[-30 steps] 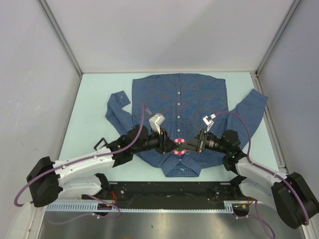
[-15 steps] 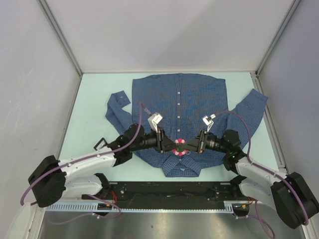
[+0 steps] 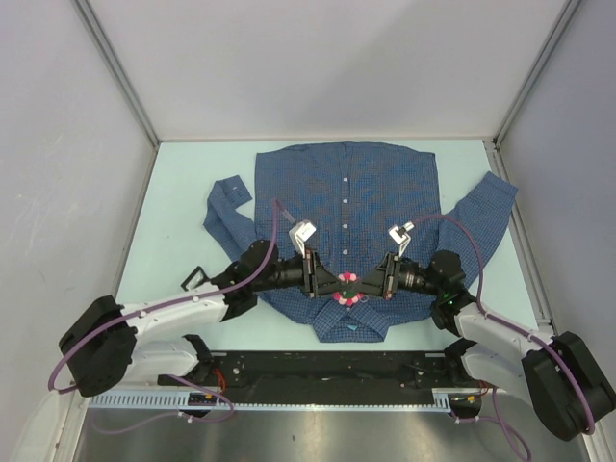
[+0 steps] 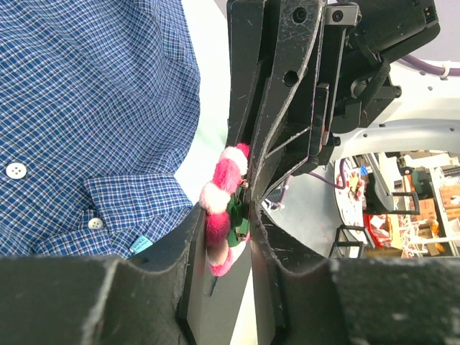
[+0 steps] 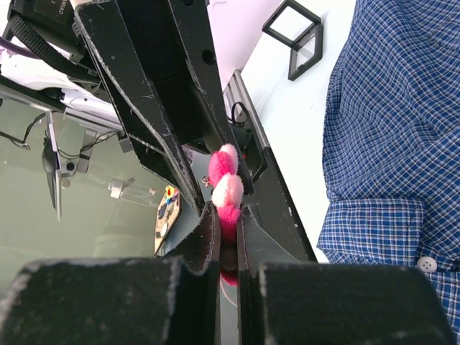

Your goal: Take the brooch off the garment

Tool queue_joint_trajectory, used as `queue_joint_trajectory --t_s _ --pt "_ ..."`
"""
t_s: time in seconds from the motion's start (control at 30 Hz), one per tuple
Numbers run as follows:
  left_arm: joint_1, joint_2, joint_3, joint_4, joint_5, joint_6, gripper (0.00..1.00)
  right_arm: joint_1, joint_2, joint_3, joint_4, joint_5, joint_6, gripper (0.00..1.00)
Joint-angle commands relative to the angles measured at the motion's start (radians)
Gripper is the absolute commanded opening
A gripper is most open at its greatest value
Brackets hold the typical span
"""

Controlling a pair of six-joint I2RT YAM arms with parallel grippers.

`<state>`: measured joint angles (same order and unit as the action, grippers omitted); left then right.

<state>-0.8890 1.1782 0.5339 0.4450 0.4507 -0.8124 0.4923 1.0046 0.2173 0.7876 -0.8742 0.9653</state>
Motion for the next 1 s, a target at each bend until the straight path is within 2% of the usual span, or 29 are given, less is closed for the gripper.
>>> queue_joint_trajectory --t_s 0.0,0.37,0.97 --pt "-0.021 -0.020 0.000 0.132 0.057 -0.041 0.28 0.017 -0.011 0.039 0.041 0.010 -0.023 0.00" --pt "-0.014 -0.045 -0.018 0.124 0.032 -0.041 0.27 0.015 -0.012 0.039 0.050 0.012 -0.011 0.00" --pt "-0.007 0.031 -0.022 0.276 0.152 -0.103 0.19 0.028 -0.015 0.045 0.081 -0.032 -0.027 0.00"
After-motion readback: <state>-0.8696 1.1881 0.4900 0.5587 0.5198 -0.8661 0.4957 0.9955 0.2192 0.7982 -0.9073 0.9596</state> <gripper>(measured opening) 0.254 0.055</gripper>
